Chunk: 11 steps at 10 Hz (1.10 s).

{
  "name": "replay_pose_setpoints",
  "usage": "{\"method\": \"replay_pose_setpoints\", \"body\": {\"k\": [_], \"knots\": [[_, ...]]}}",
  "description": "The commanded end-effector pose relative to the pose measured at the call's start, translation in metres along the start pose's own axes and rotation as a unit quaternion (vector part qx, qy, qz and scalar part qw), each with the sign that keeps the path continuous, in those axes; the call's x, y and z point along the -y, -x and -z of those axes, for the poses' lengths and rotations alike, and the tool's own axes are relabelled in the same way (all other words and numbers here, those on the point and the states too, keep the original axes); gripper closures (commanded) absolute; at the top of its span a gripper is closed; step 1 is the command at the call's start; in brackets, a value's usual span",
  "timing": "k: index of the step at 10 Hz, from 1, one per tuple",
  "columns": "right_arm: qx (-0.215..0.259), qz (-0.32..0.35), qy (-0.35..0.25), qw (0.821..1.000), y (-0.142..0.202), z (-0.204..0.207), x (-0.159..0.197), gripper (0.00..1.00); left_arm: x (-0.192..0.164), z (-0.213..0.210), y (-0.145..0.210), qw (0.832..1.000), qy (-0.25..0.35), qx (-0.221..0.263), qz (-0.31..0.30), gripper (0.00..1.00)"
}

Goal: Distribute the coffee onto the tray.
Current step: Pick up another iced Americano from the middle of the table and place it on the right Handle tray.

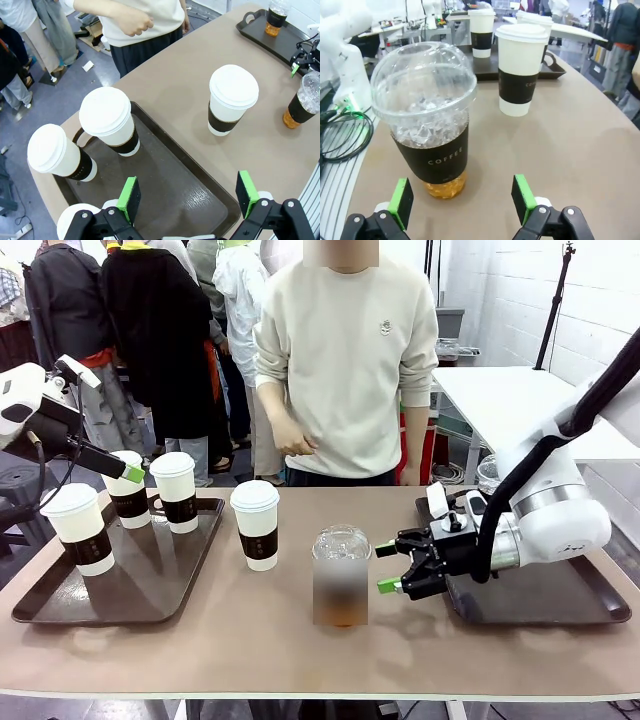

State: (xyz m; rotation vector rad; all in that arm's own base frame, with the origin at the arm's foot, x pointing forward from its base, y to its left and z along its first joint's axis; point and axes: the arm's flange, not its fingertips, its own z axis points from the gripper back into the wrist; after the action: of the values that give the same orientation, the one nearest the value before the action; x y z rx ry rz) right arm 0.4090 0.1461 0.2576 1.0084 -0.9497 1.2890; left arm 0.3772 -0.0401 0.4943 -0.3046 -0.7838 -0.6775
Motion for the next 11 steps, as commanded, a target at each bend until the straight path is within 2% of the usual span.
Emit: {"method": "replay_pose_setpoints", "body": {"k": [1, 4, 11], "knots": [[0.019, -0.006, -0.006, 1.000, 0.006, 0.008, -0.001, 0.00, -0.002, 0.000, 0.001, 1.000, 0.004, 0.000, -0.002, 0.00], [0.046, -0.010, -0.010, 0.999, 0.010, 0.014, -0.004, 0.00, -0.002, 0.000, 0.001, 1.000, 0.004, 0.000, -0.002, 0.00], [0.066, -0.018, -0.006, 0.998, 0.010, 0.034, -0.002, 0.00, -0.002, 0.000, 0.001, 1.000, 0.004, 0.000, -0.002, 0.00]]}}
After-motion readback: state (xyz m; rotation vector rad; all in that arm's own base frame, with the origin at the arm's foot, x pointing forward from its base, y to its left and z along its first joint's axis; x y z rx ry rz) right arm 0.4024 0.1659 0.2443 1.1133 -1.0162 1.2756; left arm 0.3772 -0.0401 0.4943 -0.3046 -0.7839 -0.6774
